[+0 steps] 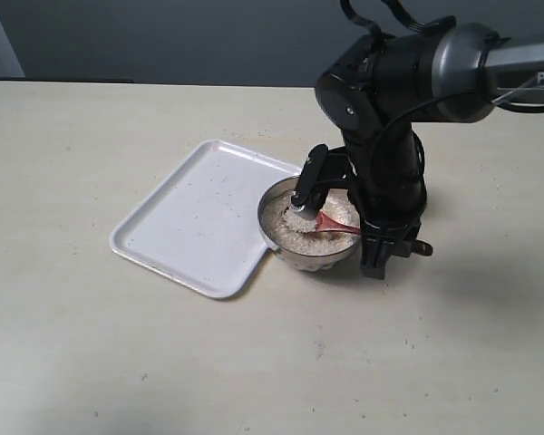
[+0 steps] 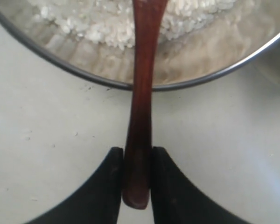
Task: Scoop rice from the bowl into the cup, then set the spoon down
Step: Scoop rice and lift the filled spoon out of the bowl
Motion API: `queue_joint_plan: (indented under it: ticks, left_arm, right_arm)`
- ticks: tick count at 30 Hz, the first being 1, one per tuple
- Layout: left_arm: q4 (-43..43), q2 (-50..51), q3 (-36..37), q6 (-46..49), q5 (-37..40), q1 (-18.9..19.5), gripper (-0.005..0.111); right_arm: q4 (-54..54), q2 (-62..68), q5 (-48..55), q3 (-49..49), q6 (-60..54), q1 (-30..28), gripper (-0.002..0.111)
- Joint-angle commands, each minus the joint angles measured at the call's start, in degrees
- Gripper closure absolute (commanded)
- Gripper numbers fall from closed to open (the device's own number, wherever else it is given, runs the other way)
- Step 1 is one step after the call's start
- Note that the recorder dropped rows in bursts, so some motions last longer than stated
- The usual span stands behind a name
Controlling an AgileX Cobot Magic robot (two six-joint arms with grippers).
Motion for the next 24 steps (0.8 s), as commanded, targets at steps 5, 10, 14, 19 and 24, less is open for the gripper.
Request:
queue_joint_plan:
  ticks: [5,10,14,19,24]
  left_arm:
    - [0.09,-0.30,-0.23,-0.37,-0.13,-0.05,0.106]
    - [0.09,-0.30,-0.23,-0.37,-0.13,-0.05,0.106]
    - [0.09,-0.30,-0.23,-0.37,-0.13,-0.05,0.106]
    - [0.09,-0.30,-0.23,-0.37,-0.13,-0.05,0.106]
    - [0.09,-0.30,-0.23,-0.37,-0.13,-0.05,0.106]
  right_arm:
    - [1.15,-2.35,0.03,-0.22,-0.53,-0.23,0.109]
    - [2.14,-2.73,0.03,-0.22,-1.10,-0.23,0.109]
    - [2.14,-2.73,0.03,-0.22,-1.10,-0.23,0.109]
    - [2.14,-2.73,0.03,-0.22,-1.10,-0.23,0.109]
    - [2.14,-3.19,0.03,-0.22,-1.40,-0.23,0.109]
